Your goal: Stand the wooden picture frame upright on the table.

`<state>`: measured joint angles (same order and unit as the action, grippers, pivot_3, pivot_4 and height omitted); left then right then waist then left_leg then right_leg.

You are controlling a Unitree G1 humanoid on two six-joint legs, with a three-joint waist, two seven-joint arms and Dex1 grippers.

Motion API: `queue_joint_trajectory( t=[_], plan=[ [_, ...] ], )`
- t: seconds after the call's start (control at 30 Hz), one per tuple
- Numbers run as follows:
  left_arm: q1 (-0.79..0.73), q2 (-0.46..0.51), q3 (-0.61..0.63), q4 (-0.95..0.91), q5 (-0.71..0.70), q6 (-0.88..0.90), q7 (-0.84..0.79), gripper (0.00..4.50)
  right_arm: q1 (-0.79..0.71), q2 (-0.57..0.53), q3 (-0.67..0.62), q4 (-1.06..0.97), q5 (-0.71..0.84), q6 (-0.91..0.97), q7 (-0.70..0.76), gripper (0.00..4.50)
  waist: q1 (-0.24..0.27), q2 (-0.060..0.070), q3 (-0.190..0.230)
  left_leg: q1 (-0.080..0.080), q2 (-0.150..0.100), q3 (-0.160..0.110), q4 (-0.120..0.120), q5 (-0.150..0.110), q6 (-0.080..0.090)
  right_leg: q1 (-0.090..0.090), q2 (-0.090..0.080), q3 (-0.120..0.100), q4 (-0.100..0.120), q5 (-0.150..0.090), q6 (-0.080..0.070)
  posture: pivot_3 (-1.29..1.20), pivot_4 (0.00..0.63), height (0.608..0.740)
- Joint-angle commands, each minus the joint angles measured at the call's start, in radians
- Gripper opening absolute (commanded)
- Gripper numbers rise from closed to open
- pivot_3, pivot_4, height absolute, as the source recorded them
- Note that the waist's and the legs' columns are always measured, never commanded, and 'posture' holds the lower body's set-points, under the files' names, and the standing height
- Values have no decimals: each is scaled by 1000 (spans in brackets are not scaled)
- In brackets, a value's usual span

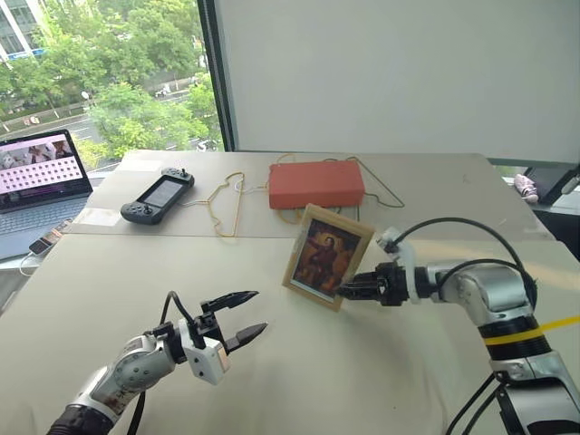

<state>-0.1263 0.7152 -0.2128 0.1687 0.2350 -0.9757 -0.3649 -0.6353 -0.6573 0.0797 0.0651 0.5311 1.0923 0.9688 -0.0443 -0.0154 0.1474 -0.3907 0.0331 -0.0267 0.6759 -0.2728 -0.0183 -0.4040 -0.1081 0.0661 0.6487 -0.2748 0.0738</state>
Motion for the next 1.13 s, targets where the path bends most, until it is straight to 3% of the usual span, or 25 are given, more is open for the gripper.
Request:
queue_joint_trajectory(
  t=[0.03,0.23,0.37,0.5,0.57,0.77,0.9,1.13],
  plan=[
    [-14,-2,26,-6,-19,-10,-4,3448,7,-53,-79,-86,60,50,13,3812,1,0,0,0,0,0,0,0,0,0,0,0,0,0,0,0,150,740],
    [22,-7,49,-31,-78,60,-12,3448,141,-179,-135,-217,94,83,23,3812,5,0,0,0,0,0,0,0,0,1,0,0,0,0,0,0,150,740],
    [114,-41,90,-153,-290,358,-43,3448,298,-219,-179,-344,-1,-28,-101,3812,3,0,0,-1,0,0,0,-1,2,1,0,0,0,0,0,0,150,740],
    [204,-118,169,-354,-537,853,42,3448,391,-6,-260,-452,-155,-128,-477,3812,-9,-1,0,1,1,0,0,-1,2,0,1,0,-1,0,0,0,150,740],
    [230,-181,208,-451,-628,1038,130,3448,466,199,-313,-555,-234,-225,-706,3812,-6,-1,0,1,1,-1,0,0,1,1,1,0,0,0,0,0,150,740],
    [187,-340,273,-511,-680,1307,308,3448,661,510,-205,-685,-450,-566,-998,3812,7,-1,-1,-1,-1,-2,0,0,0,0,0,0,0,0,0,0,150,740],
    [154,-387,256,-492,-609,1321,316,3448,677,583,-187,-607,-484,-652,-1038,3812,-3,-1,-1,2,0,-2,-1,0,-1,0,0,0,-1,0,0,0,150,740],
    [153,-411,249,-485,-545,1298,274,3448,681,561,-164,-550,-528,-703,-1019,3812,-1,-1,-1,2,-1,-2,-2,1,-1,1,0,1,-1,0,0,0,150,740]
  ],
)
